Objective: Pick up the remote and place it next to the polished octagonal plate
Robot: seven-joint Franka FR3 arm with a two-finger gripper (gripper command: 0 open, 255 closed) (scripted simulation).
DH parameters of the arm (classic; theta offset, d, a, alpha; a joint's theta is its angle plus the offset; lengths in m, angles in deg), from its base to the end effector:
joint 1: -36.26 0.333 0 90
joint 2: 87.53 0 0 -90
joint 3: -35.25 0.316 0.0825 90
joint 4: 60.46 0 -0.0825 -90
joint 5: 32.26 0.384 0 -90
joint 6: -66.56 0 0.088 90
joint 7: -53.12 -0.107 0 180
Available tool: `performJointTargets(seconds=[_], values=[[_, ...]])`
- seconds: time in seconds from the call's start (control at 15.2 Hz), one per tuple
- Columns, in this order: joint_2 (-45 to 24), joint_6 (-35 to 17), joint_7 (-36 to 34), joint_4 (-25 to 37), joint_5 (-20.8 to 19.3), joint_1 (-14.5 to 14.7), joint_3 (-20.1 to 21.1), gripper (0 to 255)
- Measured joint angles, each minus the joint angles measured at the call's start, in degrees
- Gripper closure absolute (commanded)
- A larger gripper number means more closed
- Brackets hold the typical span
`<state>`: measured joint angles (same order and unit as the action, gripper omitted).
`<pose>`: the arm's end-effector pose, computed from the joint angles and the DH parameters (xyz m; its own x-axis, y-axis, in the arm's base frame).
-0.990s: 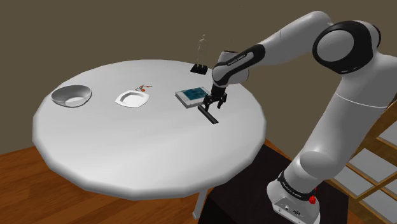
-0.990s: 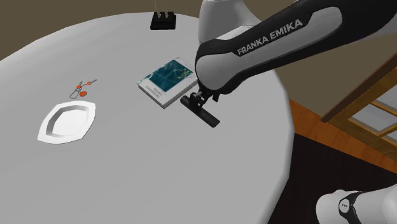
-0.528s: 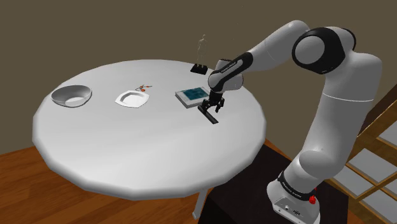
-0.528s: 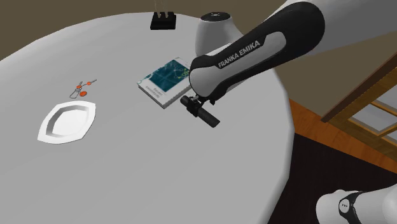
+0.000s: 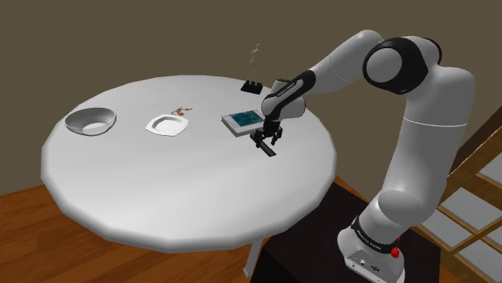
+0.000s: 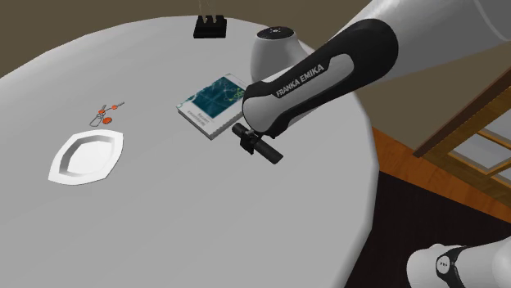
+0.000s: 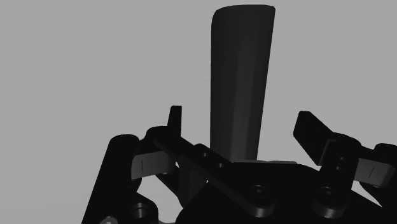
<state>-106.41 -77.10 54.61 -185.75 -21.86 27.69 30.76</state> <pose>0.5442 -0.1278 0.2350 0.9413 -0.3373 -0.0099 -0.3370 -0.9380 -0.0811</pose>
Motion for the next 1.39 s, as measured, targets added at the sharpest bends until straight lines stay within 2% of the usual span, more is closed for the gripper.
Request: performJointTargets(seconds=[0.13, 0.2, 0.92, 1.39], values=[[0.0, 0.0, 0.0, 0.0, 0.0, 0.0, 0.0, 0], [0.0, 0.0, 0.0, 0.0, 0.0, 0.0, 0.0, 255], [0.4, 0.3, 0.0, 0.0, -0.1, -0.1, -0.2, 255], [4.2, 4.6, -1.2, 0.4, -1.3, 0.4, -0.6, 255]])
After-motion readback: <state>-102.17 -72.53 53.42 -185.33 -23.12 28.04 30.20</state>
